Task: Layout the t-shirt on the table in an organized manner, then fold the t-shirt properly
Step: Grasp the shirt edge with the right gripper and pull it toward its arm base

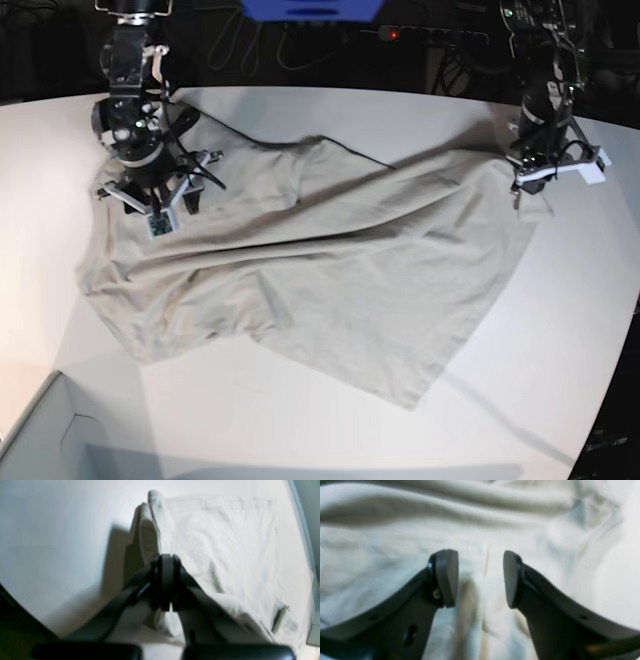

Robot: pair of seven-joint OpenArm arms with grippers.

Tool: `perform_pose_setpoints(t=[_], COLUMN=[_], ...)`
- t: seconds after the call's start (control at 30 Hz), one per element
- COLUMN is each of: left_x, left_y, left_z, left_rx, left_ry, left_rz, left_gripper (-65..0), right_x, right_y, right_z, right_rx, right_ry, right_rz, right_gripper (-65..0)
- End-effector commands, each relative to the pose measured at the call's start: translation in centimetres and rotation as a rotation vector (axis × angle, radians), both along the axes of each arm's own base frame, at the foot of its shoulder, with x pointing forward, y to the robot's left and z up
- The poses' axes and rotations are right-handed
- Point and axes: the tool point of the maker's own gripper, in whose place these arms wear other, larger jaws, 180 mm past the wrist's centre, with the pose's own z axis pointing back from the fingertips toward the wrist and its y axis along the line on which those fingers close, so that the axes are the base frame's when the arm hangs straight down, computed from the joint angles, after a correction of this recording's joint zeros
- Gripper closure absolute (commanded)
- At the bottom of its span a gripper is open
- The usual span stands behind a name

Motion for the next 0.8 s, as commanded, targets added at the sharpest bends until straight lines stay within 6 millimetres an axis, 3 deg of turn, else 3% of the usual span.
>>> perform_pose_setpoints(t=[0.0,0.23,0.5,0.57,0.7,0.77], left_x=[0.5,0.5,0.6,0.7,0.8,0.8], left_y=[0.4,0.5,0.5,0.5,0.4,0.3], left_z=[1.0,1.0,1.1,1.1,1.1,1.1], left_rx=[0.018,0.02,0.02,0.02,0.018,0.018], left_ry=[-0.033,-0.035,-0.038,-0.04,-0.041,-0.041], left_rz=[0.004,0.007,0.007,0.007,0.003,0.002], left_gripper=[-0.1,-0.1,-0.1,-0.1,-0.1,-0.1], right_x=[1.4,1.7,1.9,1.7,1.6,1.6], right_y=[0.2,-0.2,-0.5,-0.1,0.3,0.2], right_z=[1.0,-1.0,-1.5,-1.5,-1.5,-1.5], right_rx=[0.018,0.021,0.02,0.034,0.044,0.042], right_ry=[-0.047,0.005,0.018,0.025,0.033,0.035], right_rz=[0.012,0.016,0.03,0.059,0.085,0.083], right_gripper=[-29.6,-29.6,-27.7,-21.5,-3.1,0.0])
